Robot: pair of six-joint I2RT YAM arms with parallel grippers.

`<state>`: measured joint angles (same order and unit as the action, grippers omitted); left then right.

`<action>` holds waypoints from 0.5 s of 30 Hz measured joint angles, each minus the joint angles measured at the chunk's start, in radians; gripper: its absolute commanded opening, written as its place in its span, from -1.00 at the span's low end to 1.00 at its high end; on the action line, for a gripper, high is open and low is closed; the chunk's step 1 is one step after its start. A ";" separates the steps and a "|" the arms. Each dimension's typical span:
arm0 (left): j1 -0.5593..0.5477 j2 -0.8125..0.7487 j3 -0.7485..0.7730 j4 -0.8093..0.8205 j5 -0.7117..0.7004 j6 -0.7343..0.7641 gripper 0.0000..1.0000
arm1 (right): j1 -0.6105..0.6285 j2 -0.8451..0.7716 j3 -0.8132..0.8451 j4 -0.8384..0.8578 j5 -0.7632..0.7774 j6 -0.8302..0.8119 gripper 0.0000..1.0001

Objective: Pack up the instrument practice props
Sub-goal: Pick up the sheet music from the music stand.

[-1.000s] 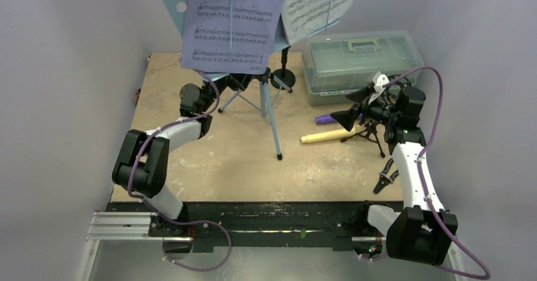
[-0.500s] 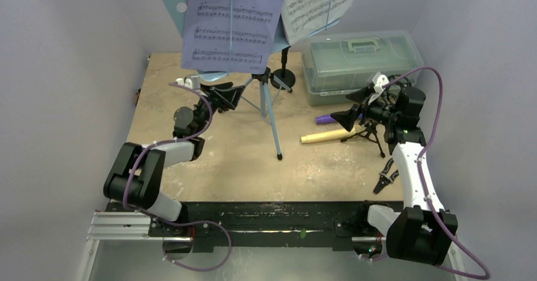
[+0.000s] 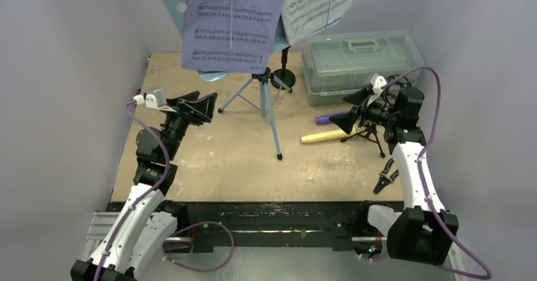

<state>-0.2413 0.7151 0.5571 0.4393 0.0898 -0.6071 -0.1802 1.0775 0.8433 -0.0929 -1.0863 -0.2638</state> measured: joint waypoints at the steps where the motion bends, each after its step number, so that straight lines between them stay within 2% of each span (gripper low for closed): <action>1: 0.000 -0.026 0.009 -0.052 0.000 0.015 0.51 | 0.011 0.000 0.006 -0.016 -0.004 -0.003 0.98; 3: 0.000 -0.048 0.023 -0.137 0.000 0.043 0.51 | 0.054 0.000 0.037 -0.057 0.003 -0.024 0.98; 6: 0.000 -0.063 0.029 -0.245 0.000 0.079 0.51 | 0.196 0.004 0.167 -0.180 0.026 -0.074 0.98; 10: 0.000 -0.076 0.029 -0.364 0.000 0.133 0.50 | 0.332 0.070 0.486 -0.356 0.022 -0.135 0.98; 12: 0.000 -0.086 0.029 -0.397 0.001 0.159 0.50 | 0.375 0.120 0.655 -0.397 0.021 -0.137 0.98; 15: 0.000 -0.103 0.028 -0.428 0.001 0.201 0.50 | 0.421 0.167 0.809 -0.415 0.017 -0.095 0.98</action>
<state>-0.2413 0.6117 0.5854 0.0116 0.0910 -0.4057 0.2409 1.2449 1.6527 -0.5079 -1.0691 -0.3584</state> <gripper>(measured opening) 0.752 0.987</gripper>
